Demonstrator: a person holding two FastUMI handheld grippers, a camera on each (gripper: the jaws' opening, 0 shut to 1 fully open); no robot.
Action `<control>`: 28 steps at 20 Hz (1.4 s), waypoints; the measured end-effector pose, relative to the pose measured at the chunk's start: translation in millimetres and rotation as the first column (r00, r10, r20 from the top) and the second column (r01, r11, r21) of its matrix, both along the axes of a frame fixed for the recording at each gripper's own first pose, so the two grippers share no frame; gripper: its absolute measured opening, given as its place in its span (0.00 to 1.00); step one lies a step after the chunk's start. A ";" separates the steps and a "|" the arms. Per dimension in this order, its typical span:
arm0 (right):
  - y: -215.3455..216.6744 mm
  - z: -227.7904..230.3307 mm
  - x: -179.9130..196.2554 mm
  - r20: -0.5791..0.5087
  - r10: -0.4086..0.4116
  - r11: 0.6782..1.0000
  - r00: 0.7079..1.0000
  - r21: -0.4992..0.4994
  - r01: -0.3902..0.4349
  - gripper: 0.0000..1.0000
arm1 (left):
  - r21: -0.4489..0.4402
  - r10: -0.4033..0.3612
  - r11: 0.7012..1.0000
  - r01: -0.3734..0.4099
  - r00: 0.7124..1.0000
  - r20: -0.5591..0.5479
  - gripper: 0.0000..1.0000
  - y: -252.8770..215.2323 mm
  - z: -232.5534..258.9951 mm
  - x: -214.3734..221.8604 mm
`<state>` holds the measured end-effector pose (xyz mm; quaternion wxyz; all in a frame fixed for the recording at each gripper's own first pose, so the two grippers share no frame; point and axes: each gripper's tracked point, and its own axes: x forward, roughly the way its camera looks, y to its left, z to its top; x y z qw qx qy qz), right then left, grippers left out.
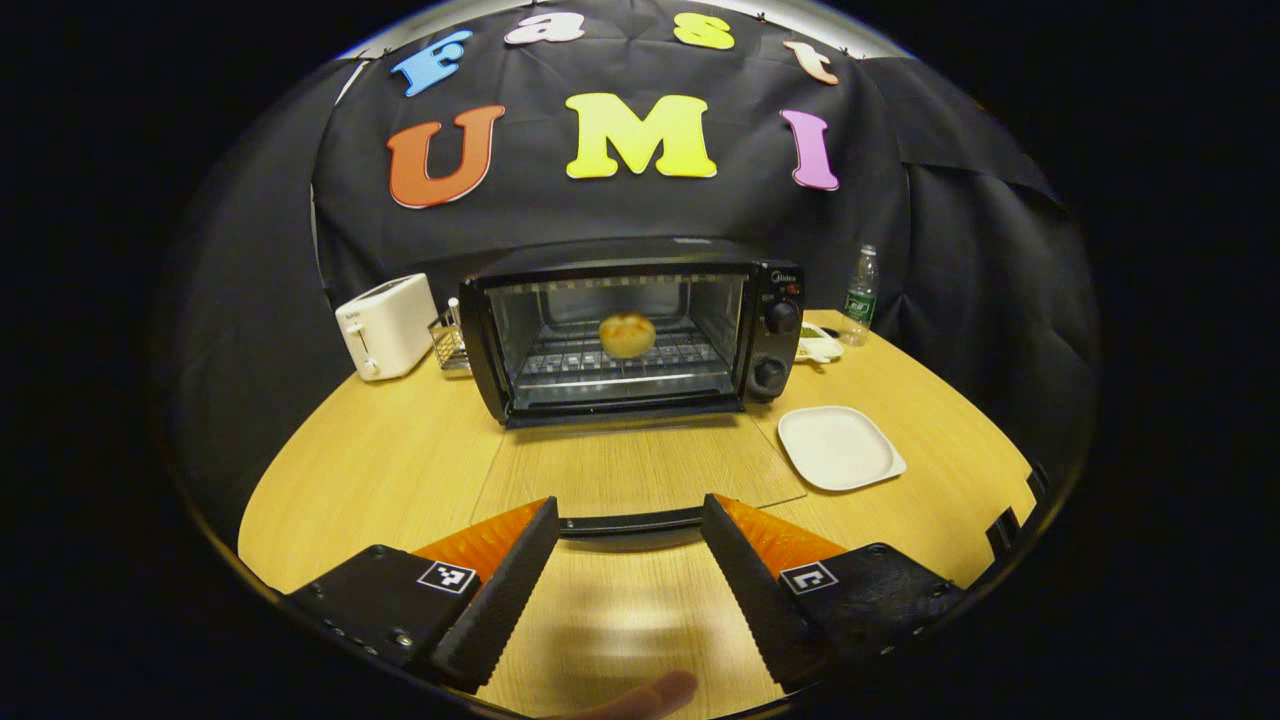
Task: Open the electric oven with the left hand, put the food in, and close the electric oven.
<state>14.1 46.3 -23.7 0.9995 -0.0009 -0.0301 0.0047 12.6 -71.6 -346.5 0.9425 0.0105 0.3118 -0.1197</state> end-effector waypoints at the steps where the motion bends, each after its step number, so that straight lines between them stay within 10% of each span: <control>1: -6.8 5.4 -3.7 0.010 -0.013 1.000 1.000 -0.009 0.013 0.94 | -0.002 0.009 1.000 -0.009 1.000 -0.019 0.95 -2.4 -8.2 1.2; 28: -47.5 -15.5 -11.2 -0.027 -0.022 0.999 0.999 0.041 0.023 0.94 | 0.027 0.025 0.999 -0.021 0.991 -0.133 0.94 -26.7 -47.2 17.3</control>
